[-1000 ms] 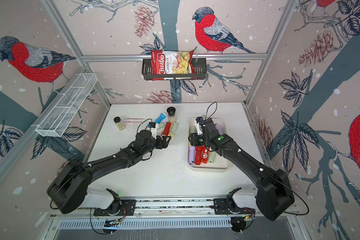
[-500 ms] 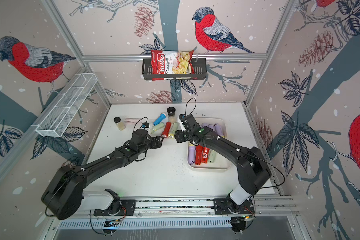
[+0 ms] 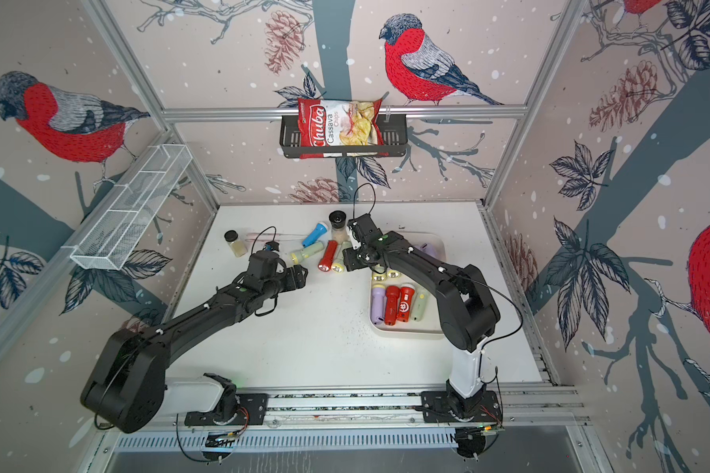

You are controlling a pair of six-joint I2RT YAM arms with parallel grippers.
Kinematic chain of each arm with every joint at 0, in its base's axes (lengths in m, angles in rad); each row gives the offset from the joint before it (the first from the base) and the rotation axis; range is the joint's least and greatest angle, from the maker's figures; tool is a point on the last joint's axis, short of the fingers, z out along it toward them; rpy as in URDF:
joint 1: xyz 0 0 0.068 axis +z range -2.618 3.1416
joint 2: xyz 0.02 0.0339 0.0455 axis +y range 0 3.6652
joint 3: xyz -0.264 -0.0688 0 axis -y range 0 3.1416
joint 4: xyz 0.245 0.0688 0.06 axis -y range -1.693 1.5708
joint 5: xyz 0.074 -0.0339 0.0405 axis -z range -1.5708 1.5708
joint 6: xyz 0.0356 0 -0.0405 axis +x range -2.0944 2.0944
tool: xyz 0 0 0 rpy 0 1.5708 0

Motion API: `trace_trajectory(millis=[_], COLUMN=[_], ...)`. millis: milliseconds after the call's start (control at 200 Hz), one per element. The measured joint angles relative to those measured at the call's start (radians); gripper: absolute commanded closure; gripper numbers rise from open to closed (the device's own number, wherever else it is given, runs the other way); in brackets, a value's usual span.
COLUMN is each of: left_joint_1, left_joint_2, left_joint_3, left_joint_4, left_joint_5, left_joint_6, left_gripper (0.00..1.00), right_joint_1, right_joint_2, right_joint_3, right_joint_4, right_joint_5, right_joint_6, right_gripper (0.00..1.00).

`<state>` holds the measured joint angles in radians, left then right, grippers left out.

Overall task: Put the flashlights into the storage boxes
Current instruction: Move the flashlight at the center of the board.

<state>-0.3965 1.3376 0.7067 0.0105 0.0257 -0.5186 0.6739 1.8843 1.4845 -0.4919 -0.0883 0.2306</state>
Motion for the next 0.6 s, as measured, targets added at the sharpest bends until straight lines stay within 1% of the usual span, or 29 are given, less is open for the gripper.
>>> trace_trajectory(millis=[300,600], left_joint_1=[0.032,0.043], left_joint_2=[0.011,0.018], left_joint_3=[0.001,0.007], left_joint_4=[0.0,-0.011], left_joint_5=[0.032,0.046], left_joint_6=[-0.004,-0.004], left_gripper=[0.17,0.18], right_joint_1=[-0.052,-0.046], right_joint_2=[0.126,0.228], right_joint_3=[0.122,0.224], right_joint_4=[-0.08,-0.111], right_joint_5=[-0.026,-0.066], right_joint_6=[-0.019,-0.015], right_gripper=[0.37,0.34])
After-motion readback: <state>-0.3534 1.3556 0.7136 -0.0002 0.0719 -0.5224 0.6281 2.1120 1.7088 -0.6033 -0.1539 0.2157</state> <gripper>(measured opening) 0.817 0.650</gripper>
